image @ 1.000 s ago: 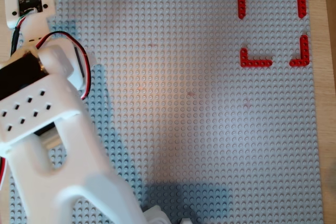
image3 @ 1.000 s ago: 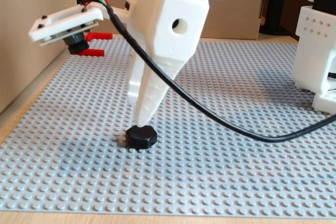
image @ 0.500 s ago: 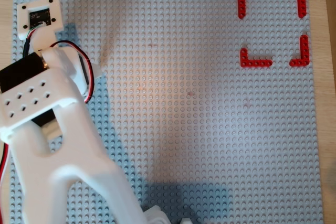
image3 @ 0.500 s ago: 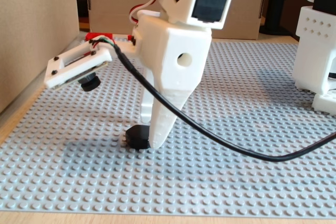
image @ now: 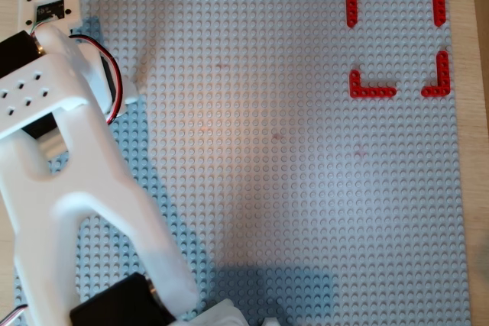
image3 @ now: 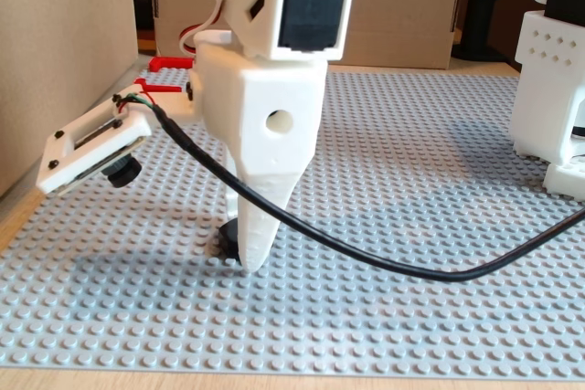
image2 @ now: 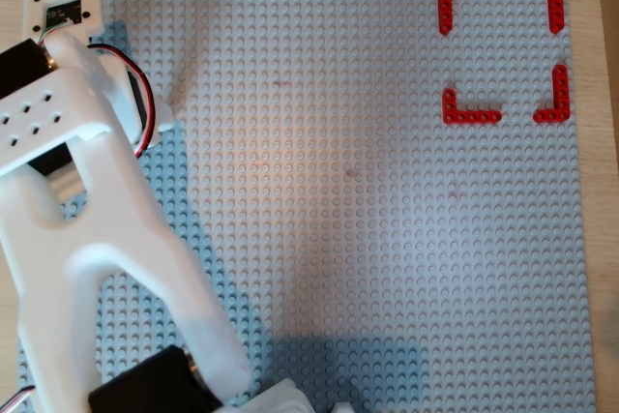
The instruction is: Grab the Lego and store it in red box
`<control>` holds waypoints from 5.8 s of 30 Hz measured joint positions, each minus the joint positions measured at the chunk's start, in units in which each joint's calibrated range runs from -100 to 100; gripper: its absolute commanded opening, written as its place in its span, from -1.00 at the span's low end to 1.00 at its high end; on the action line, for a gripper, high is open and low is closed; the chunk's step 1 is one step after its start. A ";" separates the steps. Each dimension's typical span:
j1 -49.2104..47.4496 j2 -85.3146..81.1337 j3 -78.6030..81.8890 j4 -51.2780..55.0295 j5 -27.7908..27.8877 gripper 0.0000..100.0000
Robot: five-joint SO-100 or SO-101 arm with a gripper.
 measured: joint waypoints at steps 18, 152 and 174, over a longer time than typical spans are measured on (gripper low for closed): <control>0.07 -11.75 -11.00 13.21 2.78 -0.97; 30.10 -119.36 16.19 35.41 5.03 -0.97; 30.10 -119.36 17.35 35.41 5.08 -0.97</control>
